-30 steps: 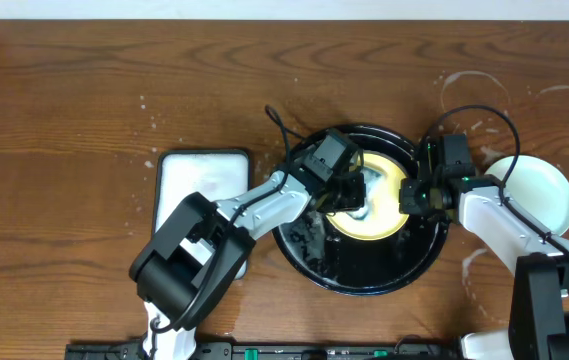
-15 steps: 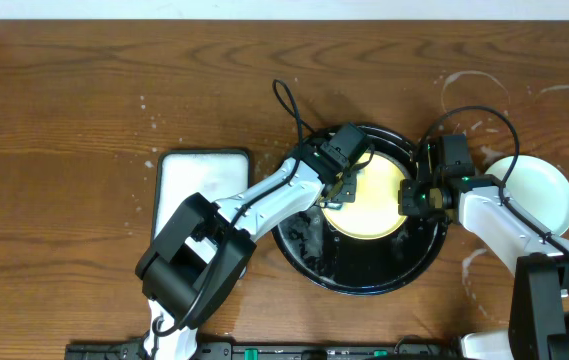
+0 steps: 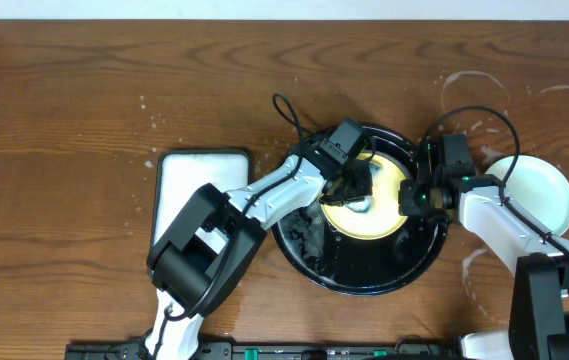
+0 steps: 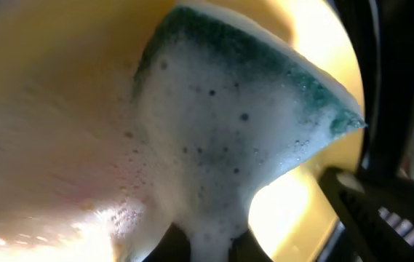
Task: Clean dirty plates on tray and stack at the side
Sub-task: 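Scrub the yellow plate with the sponge in the left gripper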
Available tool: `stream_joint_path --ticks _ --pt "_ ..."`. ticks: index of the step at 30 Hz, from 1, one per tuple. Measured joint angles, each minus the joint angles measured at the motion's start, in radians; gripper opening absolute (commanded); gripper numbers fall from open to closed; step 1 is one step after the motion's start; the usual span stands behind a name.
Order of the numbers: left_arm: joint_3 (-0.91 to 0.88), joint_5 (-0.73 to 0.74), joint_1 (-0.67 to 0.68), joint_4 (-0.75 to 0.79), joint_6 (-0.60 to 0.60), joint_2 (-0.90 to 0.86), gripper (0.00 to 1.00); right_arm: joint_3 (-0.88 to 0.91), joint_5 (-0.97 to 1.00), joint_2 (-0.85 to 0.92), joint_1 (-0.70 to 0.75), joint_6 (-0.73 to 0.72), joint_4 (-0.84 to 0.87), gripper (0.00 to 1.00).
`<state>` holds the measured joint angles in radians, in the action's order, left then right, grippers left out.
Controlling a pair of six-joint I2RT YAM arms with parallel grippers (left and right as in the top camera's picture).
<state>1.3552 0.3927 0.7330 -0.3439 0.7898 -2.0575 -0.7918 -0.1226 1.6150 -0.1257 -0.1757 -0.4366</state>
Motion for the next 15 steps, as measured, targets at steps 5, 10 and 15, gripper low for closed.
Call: stream_joint_path --ticks 5,10,15 --pt "0.011 0.082 0.004 -0.080 -0.010 -0.002 0.08 0.000 0.000 0.000 0.000 0.000 0.000 0.01" --pt "0.040 0.069 0.001 -0.244 -0.063 -0.001 0.07 0.000 -0.012 0.000 0.000 0.001 -0.006 0.01" --pt "0.088 -0.054 -0.037 -0.358 -0.088 0.000 0.08 0.000 -0.014 0.000 0.000 0.001 -0.007 0.01"
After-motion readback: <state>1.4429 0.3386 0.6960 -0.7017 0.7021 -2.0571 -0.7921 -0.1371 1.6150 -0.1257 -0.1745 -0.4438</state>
